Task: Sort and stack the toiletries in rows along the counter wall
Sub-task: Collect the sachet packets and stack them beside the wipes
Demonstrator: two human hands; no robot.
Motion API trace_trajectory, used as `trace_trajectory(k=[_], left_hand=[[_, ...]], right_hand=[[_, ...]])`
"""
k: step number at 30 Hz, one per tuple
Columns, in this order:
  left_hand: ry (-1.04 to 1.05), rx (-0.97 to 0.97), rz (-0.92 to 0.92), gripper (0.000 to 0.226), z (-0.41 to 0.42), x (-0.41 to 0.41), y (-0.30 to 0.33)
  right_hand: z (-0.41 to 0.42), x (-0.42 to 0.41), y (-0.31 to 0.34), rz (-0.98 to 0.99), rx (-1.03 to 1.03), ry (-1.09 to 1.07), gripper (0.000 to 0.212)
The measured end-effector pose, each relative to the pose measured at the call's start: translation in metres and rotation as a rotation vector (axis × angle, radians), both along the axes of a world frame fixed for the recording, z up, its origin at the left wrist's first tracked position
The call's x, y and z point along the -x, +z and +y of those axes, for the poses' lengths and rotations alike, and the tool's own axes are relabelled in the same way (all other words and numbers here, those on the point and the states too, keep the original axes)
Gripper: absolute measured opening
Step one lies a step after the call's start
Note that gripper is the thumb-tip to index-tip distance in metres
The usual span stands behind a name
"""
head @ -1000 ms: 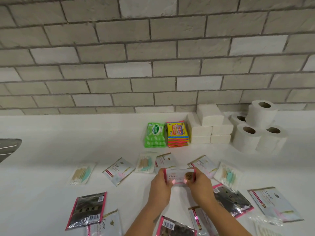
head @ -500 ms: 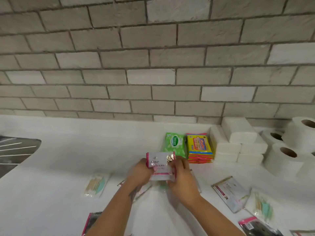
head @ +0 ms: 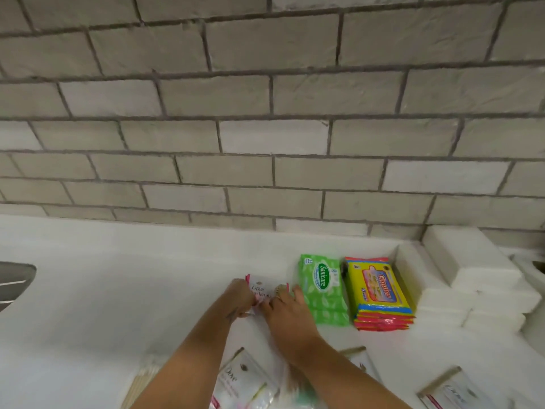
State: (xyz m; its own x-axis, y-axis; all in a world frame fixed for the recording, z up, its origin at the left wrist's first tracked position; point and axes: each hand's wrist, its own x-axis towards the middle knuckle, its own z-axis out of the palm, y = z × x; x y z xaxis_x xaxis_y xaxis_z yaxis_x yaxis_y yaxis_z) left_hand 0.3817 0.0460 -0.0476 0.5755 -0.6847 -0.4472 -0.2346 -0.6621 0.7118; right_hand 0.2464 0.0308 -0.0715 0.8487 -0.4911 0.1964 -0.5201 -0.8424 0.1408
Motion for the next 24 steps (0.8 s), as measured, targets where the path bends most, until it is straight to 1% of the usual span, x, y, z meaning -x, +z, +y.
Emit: trace_trajectory(k=[1,3,5,7,10,13,16,19,21,23,24], left_hand=[[0.0,0.004,-0.064,0.012,-0.007,-0.005,-0.004],[-0.008,0.01,-0.17,0.008,-0.021,-0.009,-0.007],[-0.023,-0.023,-0.254,0.03,-0.034,-0.012,-0.012],[-0.056,-0.081,-0.347,0.039,-0.044,-0.013,-0.012],[-0.09,-0.132,-0.416,0.037,-0.053,-0.016,-0.013],[-0.183,-0.181,-0.528,0.036,-0.055,-0.021,-0.019],[-0.258,-0.16,-0.556,0.038,-0.053,-0.024,-0.021],[-0.383,-0.13,-0.561,0.036,-0.05,-0.028,-0.018],[-0.461,-0.144,-0.584,0.043,-0.046,-0.026,-0.015],[-0.48,-0.138,-0.631,0.049,-0.043,-0.023,-0.015],[-0.469,-0.114,-0.649,0.045,-0.042,-0.021,-0.017]], right_hand=[[-0.005,-0.006,-0.002,0.026,0.03,-0.014,0.056],[-0.013,-0.017,-0.005,0.079,0.077,-0.059,0.046],[-0.021,-0.024,-0.006,0.126,0.075,-0.089,0.04],[-0.028,-0.028,-0.005,0.129,0.06,-0.118,0.04],[-0.038,-0.031,-0.004,0.08,0.054,-0.122,0.041],[-0.039,-0.031,0.007,0.157,0.022,-0.111,0.04],[-0.041,-0.029,0.009,0.199,0.013,-0.103,0.039],[-0.04,-0.03,0.011,0.201,0.015,-0.102,0.034],[-0.04,-0.029,0.011,0.189,0.001,-0.1,0.033],[-0.041,-0.029,0.011,0.172,0.007,-0.1,0.034],[-0.04,-0.028,0.013,0.17,0.006,-0.097,0.035]])
